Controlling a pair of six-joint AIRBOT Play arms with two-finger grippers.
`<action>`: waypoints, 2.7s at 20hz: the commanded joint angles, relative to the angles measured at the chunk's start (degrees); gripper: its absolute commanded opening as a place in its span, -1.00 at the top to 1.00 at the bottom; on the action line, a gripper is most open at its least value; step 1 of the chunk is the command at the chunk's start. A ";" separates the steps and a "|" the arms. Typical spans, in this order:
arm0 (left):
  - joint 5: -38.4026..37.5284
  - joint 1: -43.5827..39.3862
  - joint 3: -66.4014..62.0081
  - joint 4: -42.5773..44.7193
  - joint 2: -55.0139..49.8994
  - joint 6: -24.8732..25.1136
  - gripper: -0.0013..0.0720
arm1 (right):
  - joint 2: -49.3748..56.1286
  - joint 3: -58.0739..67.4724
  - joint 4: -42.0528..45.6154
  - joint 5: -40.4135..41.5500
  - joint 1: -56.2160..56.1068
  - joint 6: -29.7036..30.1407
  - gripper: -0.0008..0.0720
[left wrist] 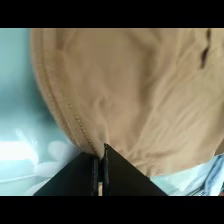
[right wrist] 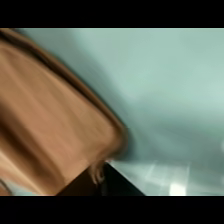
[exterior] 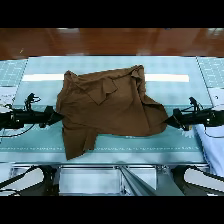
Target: Fold the shirts.
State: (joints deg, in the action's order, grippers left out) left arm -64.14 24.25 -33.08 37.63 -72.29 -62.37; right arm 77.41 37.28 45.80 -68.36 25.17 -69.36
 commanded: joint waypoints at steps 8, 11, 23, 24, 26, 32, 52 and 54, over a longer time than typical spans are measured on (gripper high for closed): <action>-3.87 0.13 -27.71 -20.79 18.40 4.17 0.91 | -17.20 45.55 -6.75 -2.91 -1.84 -3.93 0.87; 0.13 0.15 -43.87 -20.70 23.21 0.83 0.91 | -19.71 63.06 -3.96 -1.81 -1.66 -6.80 0.87; -3.04 7.10 -73.88 8.33 43.43 -16.17 0.91 | -39.56 78.29 20.37 -12.20 -1.84 -11.72 0.87; -3.04 3.61 -73.88 13.49 45.33 -17.99 0.91 | -41.68 76.78 23.43 -12.46 -1.84 -12.57 0.87; -4.07 -4.17 -73.88 25.38 48.41 -21.27 0.91 | -45.64 73.35 28.11 -13.42 -1.84 -14.34 0.87; -13.99 -17.94 -66.27 47.15 49.46 -31.43 0.91 | -48.87 58.95 23.19 -13.33 -1.81 -15.04 0.87; 28.17 -18.91 -39.10 36.02 -10.36 -31.39 0.91 | 20.94 52.74 -7.04 8.87 -10.64 1.29 0.87; 28.09 -18.91 -40.83 34.12 -14.97 -31.41 0.91 | 26.40 57.00 -6.58 9.22 -12.04 -0.63 0.87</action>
State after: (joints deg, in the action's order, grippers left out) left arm -38.41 5.34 -72.01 74.43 -79.68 -93.82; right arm 94.67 88.75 39.16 -62.59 15.62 -67.77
